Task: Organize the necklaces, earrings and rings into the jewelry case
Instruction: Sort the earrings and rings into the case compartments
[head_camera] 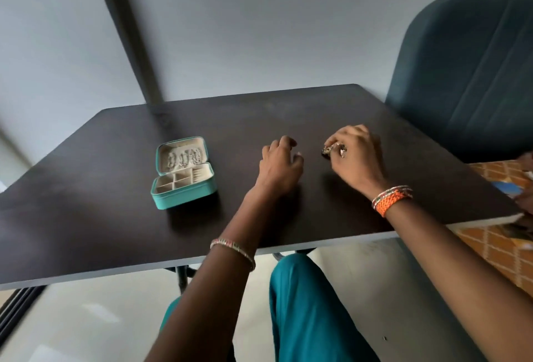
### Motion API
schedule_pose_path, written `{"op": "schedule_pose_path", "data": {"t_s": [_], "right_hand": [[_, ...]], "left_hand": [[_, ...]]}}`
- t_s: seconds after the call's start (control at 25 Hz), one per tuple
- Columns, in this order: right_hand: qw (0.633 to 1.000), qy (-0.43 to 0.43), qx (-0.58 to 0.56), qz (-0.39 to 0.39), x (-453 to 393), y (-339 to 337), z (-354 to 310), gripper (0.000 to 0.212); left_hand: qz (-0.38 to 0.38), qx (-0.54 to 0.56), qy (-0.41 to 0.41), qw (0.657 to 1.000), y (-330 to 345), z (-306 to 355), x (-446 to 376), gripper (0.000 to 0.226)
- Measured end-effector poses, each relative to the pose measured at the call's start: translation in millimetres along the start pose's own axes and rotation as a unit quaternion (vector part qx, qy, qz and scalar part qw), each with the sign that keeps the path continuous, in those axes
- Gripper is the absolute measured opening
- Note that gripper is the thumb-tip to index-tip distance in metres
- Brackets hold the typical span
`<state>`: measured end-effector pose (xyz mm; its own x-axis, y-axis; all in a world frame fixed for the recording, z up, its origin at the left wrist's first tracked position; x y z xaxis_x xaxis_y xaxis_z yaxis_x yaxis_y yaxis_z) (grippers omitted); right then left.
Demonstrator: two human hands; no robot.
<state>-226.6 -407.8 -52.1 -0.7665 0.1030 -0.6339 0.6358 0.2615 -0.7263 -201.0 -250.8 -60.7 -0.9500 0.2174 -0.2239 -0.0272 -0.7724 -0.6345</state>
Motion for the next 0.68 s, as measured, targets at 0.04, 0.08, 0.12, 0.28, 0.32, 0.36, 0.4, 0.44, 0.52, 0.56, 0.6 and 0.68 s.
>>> {"op": "schedule_pose_path", "data": {"t_s": [0.04, 0.08, 0.12, 0.28, 0.32, 0.36, 0.4, 0.44, 0.52, 0.56, 0.6, 0.68], "right_hand": [[1.000, 0.027, 0.003, 0.003, -2, -3, 15, 0.013], [0.999, 0.048, -0.002, -0.012, -5, -4, 25, 0.014], [0.997, 0.061, -0.008, -0.039, -7, -1, 35, 0.018], [0.991, 0.058, -0.019, -0.121, -11, 11, 47, 0.016], [0.991, 0.052, -0.027, -0.120, -11, 12, 46, 0.016], [0.991, 0.051, -0.032, -0.120, -11, 12, 46, 0.016], [0.991, 0.051, -0.034, -0.119, -11, 11, 45, 0.014], [0.992, 0.054, -0.034, -0.113, -10, 11, 46, 0.012], [0.993, 0.061, -0.038, -0.091, -10, 11, 50, 0.014], [0.994, 0.066, -0.044, -0.075, -10, 10, 52, 0.014], [0.995, 0.067, -0.047, -0.056, -11, 10, 53, 0.015], [0.998, 0.053, -0.025, -0.027, -15, 11, 50, 0.018]], "left_hand": [[-0.015, 0.004, -0.012, 1.000, 11, 1, -7, 0.038], [-0.023, 0.008, -0.022, 0.999, 18, 1, -14, 0.041], [-0.026, 0.013, -0.029, 0.999, 24, 1, -19, 0.043], [-0.025, -0.062, 0.005, 0.998, 34, -2, -30, 0.049], [-0.032, -0.091, 0.021, 0.995, 36, -3, -31, 0.050], [-0.039, -0.110, 0.033, 0.993, 38, -3, -32, 0.051], [-0.044, -0.123, 0.040, 0.991, 39, -2, -34, 0.050], [-0.047, -0.130, 0.045, 0.989, 40, -2, -35, 0.047], [-0.046, -0.132, 0.051, 0.989, 41, -1, -38, 0.040], [-0.044, -0.130, 0.052, 0.989, 41, -2, -39, 0.038], [-0.038, -0.125, 0.053, 0.990, 41, -3, -40, 0.036], [-0.022, -0.090, 0.048, 0.995, 41, -5, -43, 0.031]]}}
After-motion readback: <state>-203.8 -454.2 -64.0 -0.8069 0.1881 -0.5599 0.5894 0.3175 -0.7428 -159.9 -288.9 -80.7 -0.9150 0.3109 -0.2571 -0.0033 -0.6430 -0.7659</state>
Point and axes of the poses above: each hand's wrist, its own x-axis away from the middle knuckle, its own y-axis out of the palm, z = x × y, the point moved 3 cm from there along -x, towards the middle knuckle, and after that the axes turned 8 degrees about x, right-handed, at the moved point
